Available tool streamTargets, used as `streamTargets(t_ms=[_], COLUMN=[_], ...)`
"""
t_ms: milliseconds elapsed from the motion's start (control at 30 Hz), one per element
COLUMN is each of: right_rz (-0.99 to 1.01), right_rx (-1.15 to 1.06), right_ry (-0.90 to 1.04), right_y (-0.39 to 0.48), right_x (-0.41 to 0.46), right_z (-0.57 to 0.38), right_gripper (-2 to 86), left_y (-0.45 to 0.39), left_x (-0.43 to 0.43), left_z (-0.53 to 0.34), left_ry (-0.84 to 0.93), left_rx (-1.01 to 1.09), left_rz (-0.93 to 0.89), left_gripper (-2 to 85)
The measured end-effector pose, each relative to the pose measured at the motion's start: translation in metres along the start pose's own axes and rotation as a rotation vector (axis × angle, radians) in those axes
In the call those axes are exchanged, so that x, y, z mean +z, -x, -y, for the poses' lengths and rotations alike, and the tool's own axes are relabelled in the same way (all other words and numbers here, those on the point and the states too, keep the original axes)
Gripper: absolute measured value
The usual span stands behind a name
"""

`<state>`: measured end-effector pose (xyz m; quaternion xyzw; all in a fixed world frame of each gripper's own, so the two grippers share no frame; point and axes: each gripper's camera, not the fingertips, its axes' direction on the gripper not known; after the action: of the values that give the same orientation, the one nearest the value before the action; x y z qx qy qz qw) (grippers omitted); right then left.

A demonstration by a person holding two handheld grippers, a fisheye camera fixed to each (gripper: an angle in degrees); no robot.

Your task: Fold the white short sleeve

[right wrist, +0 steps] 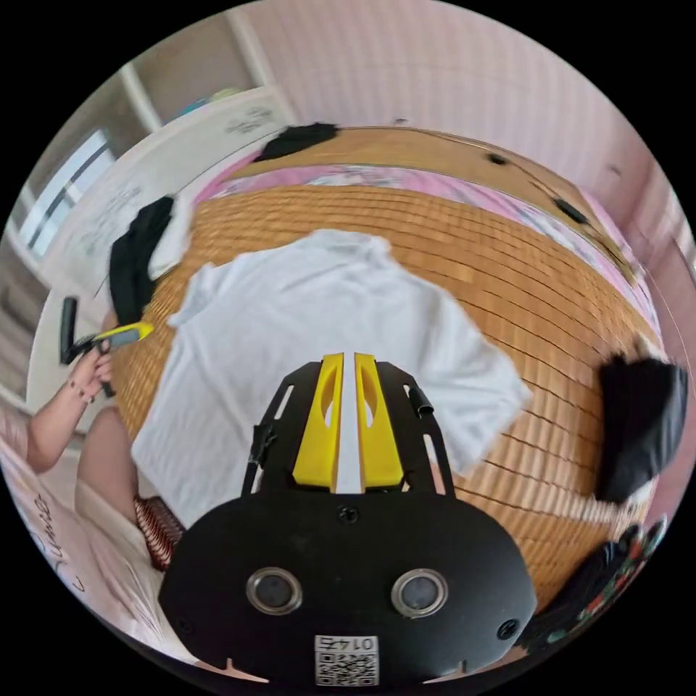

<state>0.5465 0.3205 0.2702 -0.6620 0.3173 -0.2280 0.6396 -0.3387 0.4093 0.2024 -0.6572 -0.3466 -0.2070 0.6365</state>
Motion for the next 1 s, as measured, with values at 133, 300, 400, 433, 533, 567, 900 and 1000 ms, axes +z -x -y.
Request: streamTargets(t_ms=[133,300,400,433,533,567,900,1000], right_rz=[0.133,0.201,0.174,0.173,0.113,0.059,-0.148,-0.17], right_rx=[-0.24,-0.336,-0.356,-0.359,-0.445,-0.499,-0.555,-0.535], right_ry=[0.026,0.095,0.162,0.167,0.184,0.19,0.259,0.244], right_y=[0.109,0.197,0.227,0.233,0.269,0.286,0.335,0.336], right_x=[0.041,0.091,0.117,0.121,0.137,0.145,0.193,0.194], right_z=[0.053,0.14,0.182,0.189,0.217,0.223,0.25,0.251], right_gripper=[3.3,6.2,7.9,8.1,8.3,8.2,7.0,3.0], left_y=[0.029,0.056,0.069,0.075,0.087,0.091,0.105,0.108], left_x=[-0.011,-0.022,-0.023,-0.021,-0.018,-0.018,-0.013,-0.014], left_z=[-0.037,-0.047,-0.044,-0.042,-0.04,-0.04,-0.042,-0.045], left_ry=[-0.013,-0.081,-0.099,-0.099,-0.106,-0.111,-0.09,-0.09], left_rx=[-0.079,-0.136,-0.157,-0.171,-0.204,-0.207,-0.163,-0.175], left_rz=[-0.039,-0.037,-0.046,-0.056,-0.066,-0.063,-0.066,-0.046], left_gripper=[4.0,4.6,6.3,7.1,7.9,8.0,5.3,2.9])
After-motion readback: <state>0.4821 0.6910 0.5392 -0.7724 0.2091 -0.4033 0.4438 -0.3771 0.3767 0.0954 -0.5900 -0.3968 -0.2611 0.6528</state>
